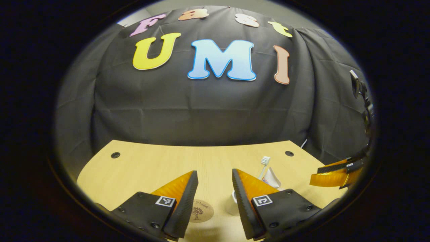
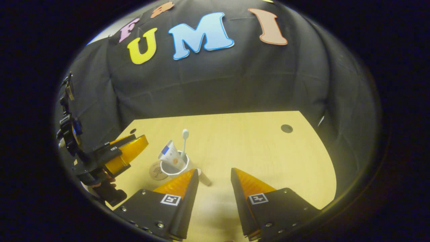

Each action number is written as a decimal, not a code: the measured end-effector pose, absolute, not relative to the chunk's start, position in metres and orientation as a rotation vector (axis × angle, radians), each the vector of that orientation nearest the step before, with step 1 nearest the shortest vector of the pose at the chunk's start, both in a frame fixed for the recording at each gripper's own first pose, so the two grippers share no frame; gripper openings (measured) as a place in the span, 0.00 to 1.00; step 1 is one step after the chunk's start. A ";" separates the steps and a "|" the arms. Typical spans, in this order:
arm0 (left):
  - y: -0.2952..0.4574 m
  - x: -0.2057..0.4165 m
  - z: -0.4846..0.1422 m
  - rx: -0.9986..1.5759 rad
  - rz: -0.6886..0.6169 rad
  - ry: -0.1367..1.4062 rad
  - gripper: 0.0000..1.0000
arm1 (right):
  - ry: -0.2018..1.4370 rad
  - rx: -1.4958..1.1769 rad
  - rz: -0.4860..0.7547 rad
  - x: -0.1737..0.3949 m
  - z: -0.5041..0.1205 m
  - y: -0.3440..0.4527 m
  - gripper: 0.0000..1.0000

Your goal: Put the toothbrush and toothpaste on the desktop into the cup, then pick up the cup and place it on the coaster on the desktop.

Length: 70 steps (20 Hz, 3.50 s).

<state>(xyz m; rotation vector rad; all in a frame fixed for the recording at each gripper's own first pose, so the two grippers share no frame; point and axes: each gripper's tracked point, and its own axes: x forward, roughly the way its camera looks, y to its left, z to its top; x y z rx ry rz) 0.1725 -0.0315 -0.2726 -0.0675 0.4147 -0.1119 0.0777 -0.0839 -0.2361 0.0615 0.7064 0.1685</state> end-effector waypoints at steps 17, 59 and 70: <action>0.066 0.070 -0.254 -0.114 0.106 0.492 0.94 | 0.949 -0.422 0.677 0.095 -0.289 -0.050 0.58; 0.149 -0.028 -0.268 -0.161 0.353 0.562 0.93 | 1.028 -0.462 0.692 0.107 -0.315 -0.016 0.10; 0.192 -0.062 -0.261 -0.150 0.389 0.555 0.93 | 1.026 -0.487 0.731 0.107 -0.317 0.043 0.10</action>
